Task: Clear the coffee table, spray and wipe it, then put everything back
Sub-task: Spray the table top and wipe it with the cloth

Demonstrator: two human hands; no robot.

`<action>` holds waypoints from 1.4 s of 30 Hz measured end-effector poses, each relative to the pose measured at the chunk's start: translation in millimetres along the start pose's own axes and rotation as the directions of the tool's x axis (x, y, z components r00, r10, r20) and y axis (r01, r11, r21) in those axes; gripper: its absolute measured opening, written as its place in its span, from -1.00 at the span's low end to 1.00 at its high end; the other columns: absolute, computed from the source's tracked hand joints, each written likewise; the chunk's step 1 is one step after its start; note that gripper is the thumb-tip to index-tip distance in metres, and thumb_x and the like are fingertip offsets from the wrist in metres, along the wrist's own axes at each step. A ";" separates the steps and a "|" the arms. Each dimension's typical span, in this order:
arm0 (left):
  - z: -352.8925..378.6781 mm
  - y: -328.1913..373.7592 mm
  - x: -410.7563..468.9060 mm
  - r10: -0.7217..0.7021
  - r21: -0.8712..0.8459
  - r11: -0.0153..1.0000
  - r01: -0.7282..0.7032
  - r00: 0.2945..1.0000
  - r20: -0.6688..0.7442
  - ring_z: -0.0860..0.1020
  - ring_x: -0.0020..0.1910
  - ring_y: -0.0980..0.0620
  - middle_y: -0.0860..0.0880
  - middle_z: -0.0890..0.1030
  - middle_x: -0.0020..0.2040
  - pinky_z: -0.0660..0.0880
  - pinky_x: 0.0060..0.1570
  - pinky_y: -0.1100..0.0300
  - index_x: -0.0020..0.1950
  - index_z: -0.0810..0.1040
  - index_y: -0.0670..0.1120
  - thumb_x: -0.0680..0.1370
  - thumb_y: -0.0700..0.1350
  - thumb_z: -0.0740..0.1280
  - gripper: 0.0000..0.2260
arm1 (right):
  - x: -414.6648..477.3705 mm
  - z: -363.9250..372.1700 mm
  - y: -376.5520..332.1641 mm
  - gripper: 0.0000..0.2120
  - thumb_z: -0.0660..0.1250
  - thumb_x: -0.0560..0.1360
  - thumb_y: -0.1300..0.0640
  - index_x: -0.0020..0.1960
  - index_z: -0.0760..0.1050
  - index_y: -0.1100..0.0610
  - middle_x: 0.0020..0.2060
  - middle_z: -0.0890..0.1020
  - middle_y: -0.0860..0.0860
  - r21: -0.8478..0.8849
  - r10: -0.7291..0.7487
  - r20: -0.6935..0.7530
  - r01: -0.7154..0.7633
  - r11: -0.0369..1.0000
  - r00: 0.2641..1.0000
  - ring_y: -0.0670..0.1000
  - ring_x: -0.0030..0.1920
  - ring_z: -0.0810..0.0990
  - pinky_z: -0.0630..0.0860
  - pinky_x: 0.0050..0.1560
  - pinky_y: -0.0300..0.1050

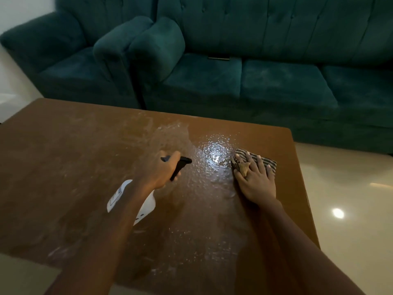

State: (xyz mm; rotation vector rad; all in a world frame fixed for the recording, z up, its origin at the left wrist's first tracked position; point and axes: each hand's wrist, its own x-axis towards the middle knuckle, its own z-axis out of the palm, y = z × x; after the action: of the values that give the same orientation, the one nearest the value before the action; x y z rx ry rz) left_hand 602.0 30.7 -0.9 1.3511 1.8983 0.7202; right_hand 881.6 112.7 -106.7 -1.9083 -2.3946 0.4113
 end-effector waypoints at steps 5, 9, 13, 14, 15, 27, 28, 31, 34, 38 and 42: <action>-12.1 -8.1 -11.7 -0.015 0.050 0.999 0.017 1.000 -0.023 0.43 -0.63 0.19 0.05 0.60 -0.50 0.33 -0.58 0.30 -0.20 0.61 -0.15 0.66 0.11 0.14 -0.55 | -4.0 -5.1 -3.4 -0.42 -0.16 0.61 -0.30 0.59 -0.02 -0.17 0.60 -0.14 -0.13 0.002 0.007 0.016 -0.007 1.000 1.000 -0.01 0.57 -0.29 -0.30 0.50 0.10; -23.5 -13.5 -15.1 0.060 -0.001 0.998 -0.060 0.998 -0.005 0.46 -0.62 0.18 -0.02 0.70 -0.34 0.35 -0.59 0.29 -0.23 0.68 -0.14 0.68 0.07 0.11 -0.51 | -6.1 -5.3 -3.6 -0.41 -0.15 0.62 -0.30 0.60 -0.02 -0.16 0.60 -0.15 -0.13 0.001 0.025 0.014 -0.025 1.000 1.000 -0.01 0.57 -0.29 -0.30 0.50 0.09; -30.1 -20.8 -17.5 0.053 -0.094 0.994 -0.052 0.999 0.006 0.46 -0.60 0.12 -0.02 0.61 -0.47 0.33 -0.61 0.28 -0.27 0.62 -0.18 0.67 0.05 0.14 -0.53 | -14.8 -0.5 -8.2 -0.41 -0.16 0.61 -0.30 0.60 -0.04 -0.15 0.60 -0.15 -0.14 0.001 0.076 0.022 -0.076 0.997 0.997 -0.02 0.57 -0.30 -0.32 0.49 0.08; -30.9 -23.1 -18.0 0.055 -0.098 0.994 -0.054 0.998 0.011 0.46 -0.60 0.12 -0.02 0.61 -0.47 0.33 -0.60 0.27 -0.27 0.62 -0.18 0.67 0.05 0.15 -0.53 | -18.2 2.0 -9.8 -0.41 -0.16 0.61 -0.31 0.60 -0.05 -0.15 0.60 -0.16 -0.14 0.003 0.087 0.020 -0.087 0.996 0.996 -0.02 0.57 -0.30 -0.32 0.49 0.08; -32.5 -25.7 -18.5 0.061 -0.105 0.993 -0.060 0.998 0.014 0.46 -0.59 0.13 -0.04 0.63 -0.44 0.34 -0.59 0.26 -0.25 0.63 -0.17 0.67 0.06 0.14 -0.54 | -21.7 4.2 -11.6 -0.40 -0.16 0.61 -0.32 0.60 -0.06 -0.16 0.60 -0.16 -0.15 0.004 0.098 0.016 -0.098 0.995 0.995 -0.03 0.56 -0.30 -0.32 0.49 0.07; -45.3 -34.9 -16.7 0.105 -0.106 0.989 -0.099 0.993 0.050 0.53 -0.51 0.18 -0.01 0.70 -0.30 0.38 -0.50 0.27 -0.17 0.57 0.00 0.66 0.10 0.16 -0.68 | -33.2 11.9 -16.2 -0.39 -0.21 0.58 -0.36 0.58 -0.15 -0.22 0.59 -0.17 -0.15 0.027 0.150 0.018 -0.150 0.988 0.989 -0.04 0.55 -0.31 -0.38 0.45 0.03; -45.6 -35.3 -16.1 0.110 -0.105 0.989 -0.104 0.992 0.053 0.51 -0.53 0.21 -0.01 0.69 -0.30 0.38 -0.52 0.28 -0.17 0.56 0.01 0.66 0.09 0.16 -0.69 | -33.5 11.6 -16.0 -0.40 -0.20 0.59 -0.36 0.58 -0.15 -0.23 0.59 -0.16 -0.15 0.027 0.153 0.013 -0.153 0.988 0.988 -0.05 0.56 -0.31 -0.37 0.46 0.04; -46.7 -35.1 -13.8 0.081 -0.160 0.985 -0.070 0.995 0.062 0.50 -0.52 0.13 -0.03 0.63 -0.37 0.36 -0.56 0.29 -0.15 0.58 -0.09 0.65 0.08 0.17 -0.65 | -34.0 10.7 -15.5 -0.43 -0.18 0.60 -0.34 0.57 -0.17 -0.26 0.59 -0.15 -0.16 0.025 0.150 0.002 -0.150 0.988 0.989 -0.05 0.56 -0.29 -0.33 0.48 0.07; -48.5 -35.6 -9.1 0.067 -0.122 0.991 -0.058 0.995 0.070 0.48 -0.50 0.10 -0.06 0.65 -0.33 0.36 -0.53 0.27 -0.15 0.60 -0.12 0.65 0.10 0.16 -0.61 | -34.1 10.9 -16.7 -0.43 -0.17 0.60 -0.33 0.57 -0.15 -0.24 0.59 -0.14 -0.15 0.023 0.152 0.000 -0.152 0.988 0.988 -0.04 0.56 -0.29 -0.33 0.49 0.07; -50.3 -36.9 -2.5 0.060 -0.112 0.992 -0.052 0.996 0.071 0.48 -0.53 0.15 -0.08 0.68 -0.25 0.35 -0.53 0.29 -0.14 0.56 -0.06 0.65 0.11 0.16 -0.66 | -33.8 10.6 -17.2 -0.43 -0.18 0.60 -0.33 0.57 -0.16 -0.25 0.60 -0.14 -0.14 0.022 0.152 0.000 -0.152 0.988 0.988 -0.04 0.56 -0.29 -0.35 0.47 0.04; -52.0 -39.8 3.4 0.048 -0.091 0.995 -0.042 0.997 0.067 0.49 -0.49 0.12 -0.12 0.67 -0.25 0.37 -0.51 0.27 -0.12 0.54 -0.06 0.64 0.15 0.16 -0.66 | -33.7 11.1 -16.6 -0.43 -0.17 0.60 -0.33 0.58 -0.15 -0.24 0.60 -0.14 -0.14 0.022 0.145 -0.003 -0.145 0.989 0.989 -0.05 0.56 -0.29 -0.35 0.46 0.02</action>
State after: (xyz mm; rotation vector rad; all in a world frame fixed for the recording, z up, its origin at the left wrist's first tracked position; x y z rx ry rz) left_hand 537.4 19.3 -0.3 1.3492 1.7659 0.7617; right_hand 871.5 74.9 -109.3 -2.0784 -2.2467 0.4380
